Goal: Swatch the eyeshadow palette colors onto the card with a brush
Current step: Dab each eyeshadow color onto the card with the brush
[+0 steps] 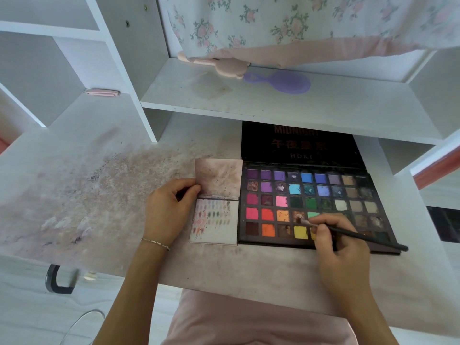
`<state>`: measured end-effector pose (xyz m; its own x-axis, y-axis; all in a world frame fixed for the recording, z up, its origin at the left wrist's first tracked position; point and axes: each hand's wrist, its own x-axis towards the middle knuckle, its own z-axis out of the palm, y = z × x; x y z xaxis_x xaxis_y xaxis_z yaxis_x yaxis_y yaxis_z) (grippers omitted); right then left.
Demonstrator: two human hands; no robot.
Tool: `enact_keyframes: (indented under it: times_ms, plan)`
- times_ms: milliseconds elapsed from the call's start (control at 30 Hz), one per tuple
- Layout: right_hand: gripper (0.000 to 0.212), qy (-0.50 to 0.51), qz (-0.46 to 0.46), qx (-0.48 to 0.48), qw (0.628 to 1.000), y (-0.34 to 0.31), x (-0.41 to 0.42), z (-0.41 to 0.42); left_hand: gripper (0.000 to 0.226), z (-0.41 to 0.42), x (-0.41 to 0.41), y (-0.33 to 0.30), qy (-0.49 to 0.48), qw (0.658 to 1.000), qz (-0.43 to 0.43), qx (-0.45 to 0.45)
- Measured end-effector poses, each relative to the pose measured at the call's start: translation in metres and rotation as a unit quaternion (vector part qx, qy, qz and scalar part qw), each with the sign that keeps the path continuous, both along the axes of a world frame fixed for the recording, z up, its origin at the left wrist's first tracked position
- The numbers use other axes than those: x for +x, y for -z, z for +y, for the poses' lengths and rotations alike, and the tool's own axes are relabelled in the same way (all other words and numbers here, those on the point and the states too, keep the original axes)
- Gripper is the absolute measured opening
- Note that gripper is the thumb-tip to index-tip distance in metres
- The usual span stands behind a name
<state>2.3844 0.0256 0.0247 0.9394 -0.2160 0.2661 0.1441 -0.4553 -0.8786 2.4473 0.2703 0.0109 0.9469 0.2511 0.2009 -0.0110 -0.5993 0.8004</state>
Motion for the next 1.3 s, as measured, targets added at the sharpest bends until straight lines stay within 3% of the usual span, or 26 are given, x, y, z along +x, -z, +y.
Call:
enact_keyframes:
  times_ms: [367,433,533,1300]
  plan:
    - [0.031,-0.020,0.049,-0.074,0.996,0.0064,-0.0010,-0.0099,0.012,-0.0017,-0.0015,0.0005,-0.002,1.000,-0.002,0.012]
    - [0.023,-0.020,0.053,-0.084,0.995,0.0056,-0.0009,-0.0091,0.012,-0.0019,-0.0014,0.0001,-0.003,1.000,-0.003,0.018]
    - [0.015,0.001,0.048,-0.074,0.996,0.0030,-0.0012,-0.0081,0.012,-0.0026,-0.0011,-0.0005,-0.003,1.000,-0.005,0.026]
    - [0.018,-0.015,0.030,-0.064,0.997,0.0038,-0.0012,-0.0086,0.012,-0.0018,-0.0006,0.0006,-0.001,1.000,-0.003,0.028]
